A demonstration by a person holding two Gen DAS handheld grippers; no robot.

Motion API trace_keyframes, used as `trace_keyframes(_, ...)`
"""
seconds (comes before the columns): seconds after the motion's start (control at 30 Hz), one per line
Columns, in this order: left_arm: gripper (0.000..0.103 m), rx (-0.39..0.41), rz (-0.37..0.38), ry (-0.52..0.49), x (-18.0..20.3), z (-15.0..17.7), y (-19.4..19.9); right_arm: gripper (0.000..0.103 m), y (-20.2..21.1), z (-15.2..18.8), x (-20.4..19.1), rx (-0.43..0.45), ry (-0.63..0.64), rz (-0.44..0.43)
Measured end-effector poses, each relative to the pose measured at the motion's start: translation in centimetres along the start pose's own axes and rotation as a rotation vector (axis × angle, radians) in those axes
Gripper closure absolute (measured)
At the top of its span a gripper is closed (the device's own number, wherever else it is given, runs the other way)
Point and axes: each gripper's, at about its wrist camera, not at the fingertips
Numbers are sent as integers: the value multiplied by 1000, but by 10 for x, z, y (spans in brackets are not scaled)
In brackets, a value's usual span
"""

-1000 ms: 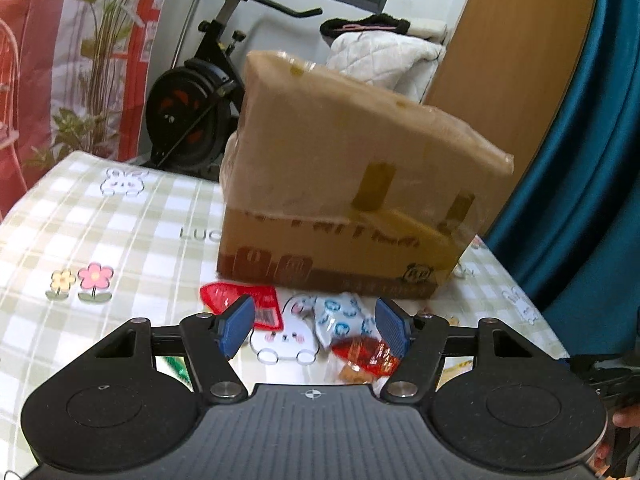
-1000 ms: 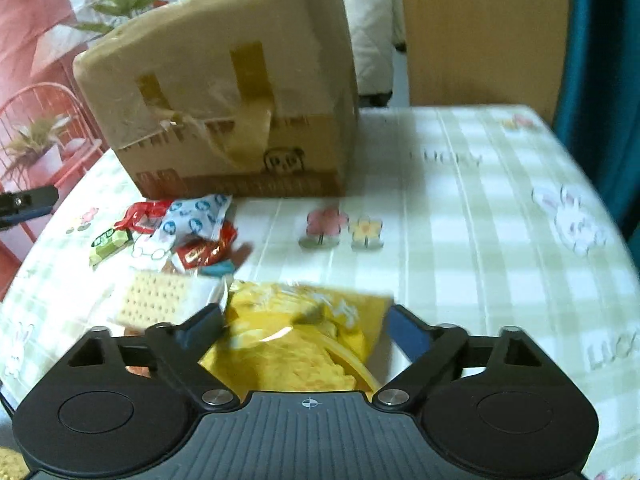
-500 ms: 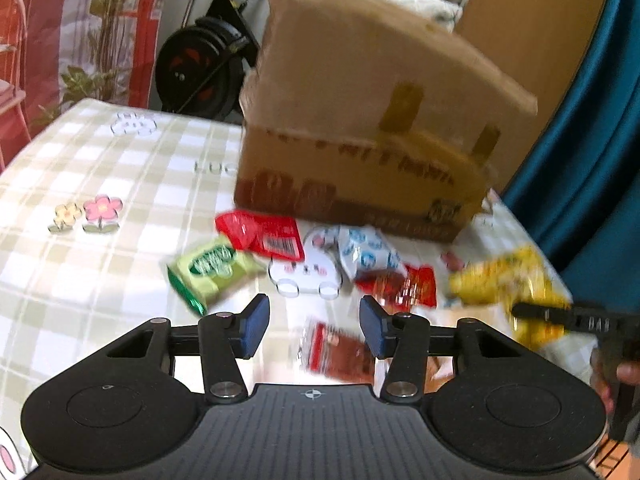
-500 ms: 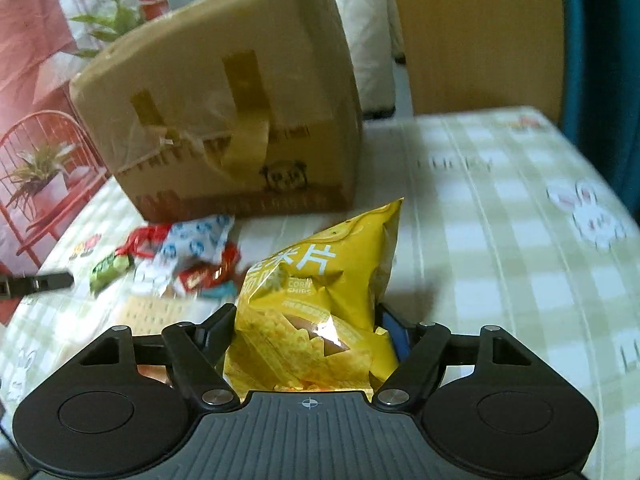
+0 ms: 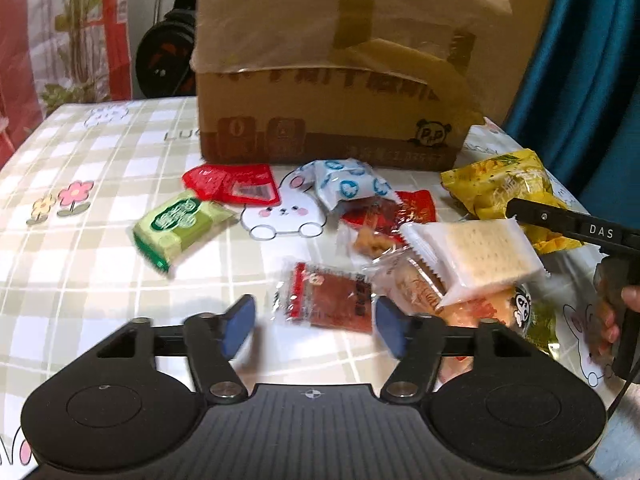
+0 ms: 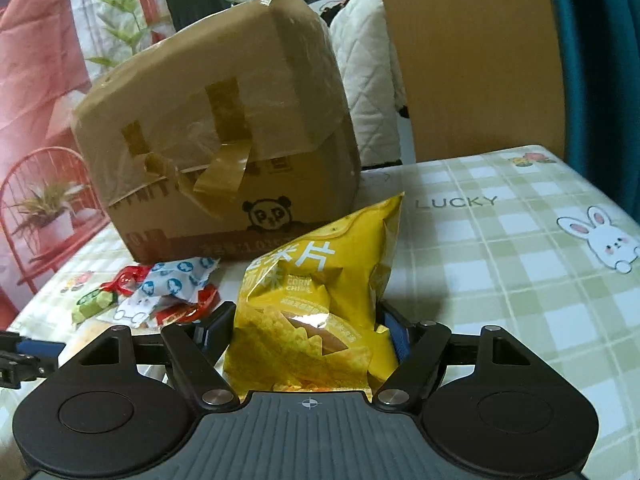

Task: Organize snacks
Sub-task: 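Lower the left tool onto the red jerky packet while the right tool holds the corn chips bag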

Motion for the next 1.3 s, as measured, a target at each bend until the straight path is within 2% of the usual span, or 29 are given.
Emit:
trace_keyframes(0.17,28,1,-8,-35,15,-1,-13,32,1,7,6,24,-44,-29)
trace_keyframes(0.37,25,-2,-101,-79,20,3,-29,32,2,12,8,31,-69,-45)
trace_keyframes(0.5,23,7,-134,-60,9,-2,-26,32,2,13,8,34,-79,-50)
trace_keyframes(0.73,24,39,-231,60,-23,-19,-25,32,2,14,8,35,-91,-58)
trace_keyframes(1.03,26,-14,-138,259,-36,-28,-8,32,2,15,8,33,-94,-59)
trace_keyframes(1.17,26,-52,-42,346,-37,-25,-6,32,2,15,8,33,-94,-59)
trace_keyframes(1.3,28,-45,-43,357,-33,-27,-21,32,2,15,8,32,-95,-60)
Point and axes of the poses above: each gripper's, at about its wrist camera, not at the fingertips, and y roughly against the way its jaws point, x to its right, z to its underside, and after that the axes turned 15 degrees about y, right-handed
